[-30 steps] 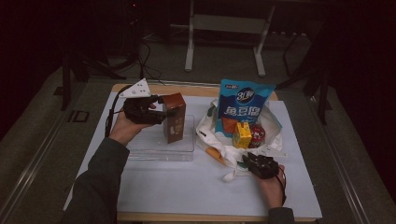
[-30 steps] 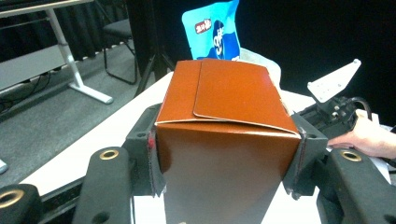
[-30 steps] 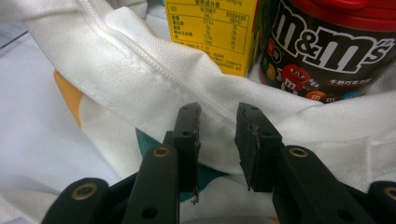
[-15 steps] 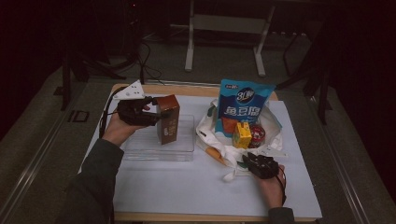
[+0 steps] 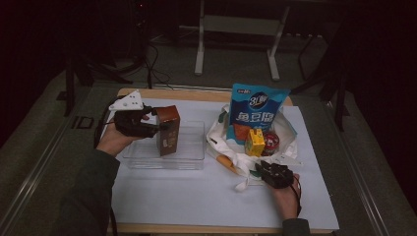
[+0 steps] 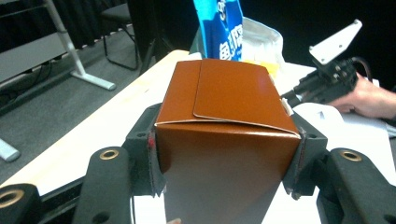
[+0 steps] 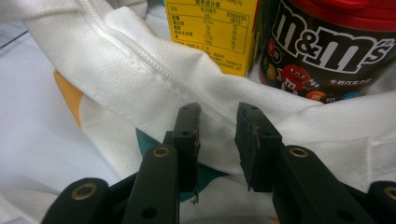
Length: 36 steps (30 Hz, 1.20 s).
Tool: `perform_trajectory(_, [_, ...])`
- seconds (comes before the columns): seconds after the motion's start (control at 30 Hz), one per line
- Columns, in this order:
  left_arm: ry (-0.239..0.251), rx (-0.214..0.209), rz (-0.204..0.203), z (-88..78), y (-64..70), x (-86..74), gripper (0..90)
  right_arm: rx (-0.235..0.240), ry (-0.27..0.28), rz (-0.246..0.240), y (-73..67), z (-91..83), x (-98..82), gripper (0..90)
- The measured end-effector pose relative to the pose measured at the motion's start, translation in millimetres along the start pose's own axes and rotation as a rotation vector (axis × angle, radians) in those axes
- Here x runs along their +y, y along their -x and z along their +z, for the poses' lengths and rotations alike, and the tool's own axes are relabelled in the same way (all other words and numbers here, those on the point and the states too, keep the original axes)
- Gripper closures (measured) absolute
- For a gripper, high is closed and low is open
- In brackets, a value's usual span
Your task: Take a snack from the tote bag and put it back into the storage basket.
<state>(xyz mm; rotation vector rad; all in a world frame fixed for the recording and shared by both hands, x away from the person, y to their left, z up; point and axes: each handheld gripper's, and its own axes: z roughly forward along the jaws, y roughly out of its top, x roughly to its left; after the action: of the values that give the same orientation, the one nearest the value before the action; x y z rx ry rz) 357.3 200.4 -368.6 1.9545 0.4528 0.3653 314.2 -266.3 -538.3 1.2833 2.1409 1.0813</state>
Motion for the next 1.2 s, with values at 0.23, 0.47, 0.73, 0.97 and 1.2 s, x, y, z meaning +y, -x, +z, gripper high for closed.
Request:
perform_trajectory(0.23, [-0.016,-0.008,0.018,-5.9,-3.1,-6.7,42.6,-0.001,0.000,-0.001,-0.1,0.0,0.0,69.9])
perform_trajectory(0.47, [-0.051,-0.025,0.029,-8.9,-9.1,-15.5,42.5,-0.002,-0.002,0.000,-0.4,-0.1,0.0,69.9])
perform_trajectory(0.73, [-0.139,-0.070,-0.059,-9.1,-27.2,-26.3,42.6,-0.001,-0.002,0.001,-0.3,0.0,0.0,69.9])
perform_trajectory(0.97, [-0.205,-0.102,-0.013,-2.6,-24.6,-22.6,42.4,-0.002,-0.003,0.001,-0.4,-0.1,0.0,69.9])
perform_trajectory(1.2, [-0.287,-0.157,0.061,18.6,-14.6,-14.2,41.6,-0.002,-0.002,-0.002,-0.2,0.0,0.0,69.9])
